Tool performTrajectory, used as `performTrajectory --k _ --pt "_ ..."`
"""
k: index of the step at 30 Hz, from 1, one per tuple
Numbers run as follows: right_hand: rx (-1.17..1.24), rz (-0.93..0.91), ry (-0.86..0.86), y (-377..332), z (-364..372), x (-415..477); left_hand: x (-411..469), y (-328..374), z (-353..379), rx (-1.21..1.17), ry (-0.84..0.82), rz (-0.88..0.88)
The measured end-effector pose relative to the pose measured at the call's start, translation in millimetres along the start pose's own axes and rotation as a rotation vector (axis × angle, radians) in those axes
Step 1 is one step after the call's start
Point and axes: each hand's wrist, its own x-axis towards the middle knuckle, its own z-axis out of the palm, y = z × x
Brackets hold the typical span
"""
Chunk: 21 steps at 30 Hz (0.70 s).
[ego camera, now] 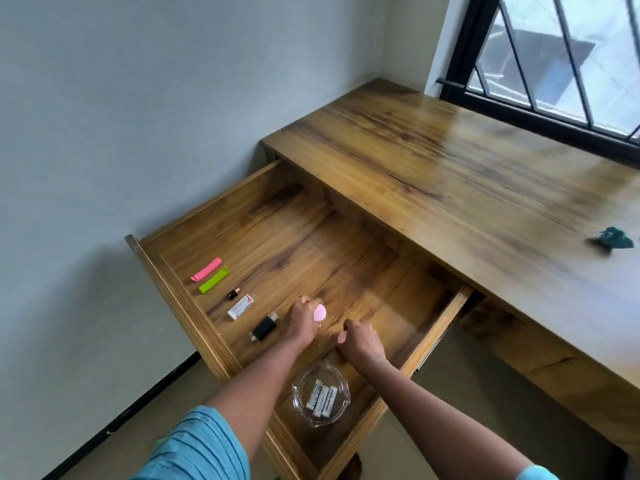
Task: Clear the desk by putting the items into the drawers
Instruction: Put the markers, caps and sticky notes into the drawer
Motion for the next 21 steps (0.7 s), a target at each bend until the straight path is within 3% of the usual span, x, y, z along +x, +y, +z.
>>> performTrajectory --k 16,21 --pt "0.071 0.091 0.051 5 5 -11 -4 -6 -5 0.032 -0.12 0.052" --pt "0.128 0.078 0.233 6 -22 -19 -2 14 -24 -0.003 0.015 0.116"
